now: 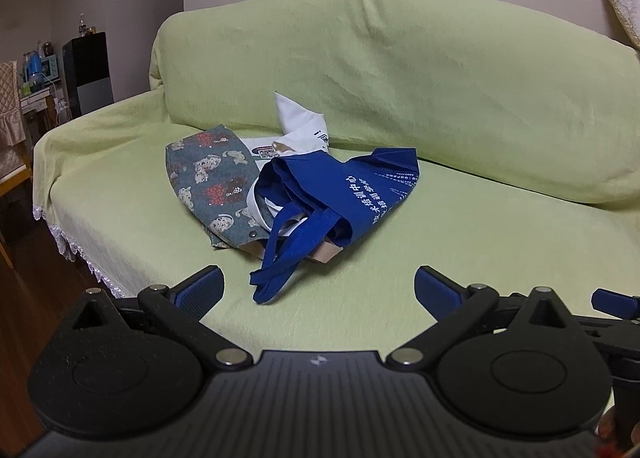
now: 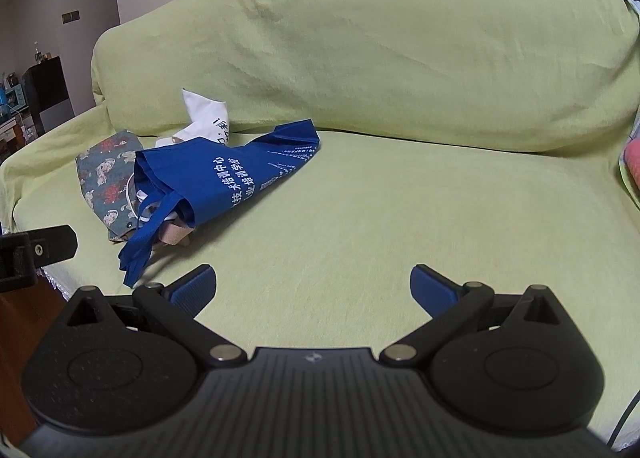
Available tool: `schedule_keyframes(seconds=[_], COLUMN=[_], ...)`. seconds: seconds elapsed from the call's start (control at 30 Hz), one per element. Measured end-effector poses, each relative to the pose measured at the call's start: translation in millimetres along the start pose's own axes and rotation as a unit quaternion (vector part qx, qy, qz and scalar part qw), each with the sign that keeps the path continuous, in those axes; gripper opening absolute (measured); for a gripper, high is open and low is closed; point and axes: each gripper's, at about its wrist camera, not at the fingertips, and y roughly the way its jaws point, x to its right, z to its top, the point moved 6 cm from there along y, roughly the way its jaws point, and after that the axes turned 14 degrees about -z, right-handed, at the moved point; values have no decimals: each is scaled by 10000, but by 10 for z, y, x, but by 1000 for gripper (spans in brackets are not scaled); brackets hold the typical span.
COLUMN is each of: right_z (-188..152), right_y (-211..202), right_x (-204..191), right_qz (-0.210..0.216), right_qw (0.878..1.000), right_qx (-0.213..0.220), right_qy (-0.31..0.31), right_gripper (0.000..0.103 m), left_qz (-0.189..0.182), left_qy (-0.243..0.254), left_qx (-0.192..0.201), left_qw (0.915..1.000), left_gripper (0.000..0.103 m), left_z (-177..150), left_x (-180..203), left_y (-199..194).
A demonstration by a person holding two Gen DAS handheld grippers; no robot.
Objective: Fold shopping bag
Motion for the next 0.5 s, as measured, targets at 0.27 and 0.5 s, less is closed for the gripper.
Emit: schedule_keyframes(seconds=[0.27, 0.5], right_z=[-31, -18], right_y=[11, -13], right_x=[-34, -83], right_qz=[-116, -107], right_qw=[9999, 9998], right_qx=[13, 37], right_qy=[-125, -138], right_gripper=[102, 102], left_qz=[-32, -24], left_qy=[-70, -120], left_qx=[12, 11], left_qw=[10000, 9999], left_gripper=[102, 102], left_z=[-26, -64], left_x=[-71, -199], left_y=[36, -46])
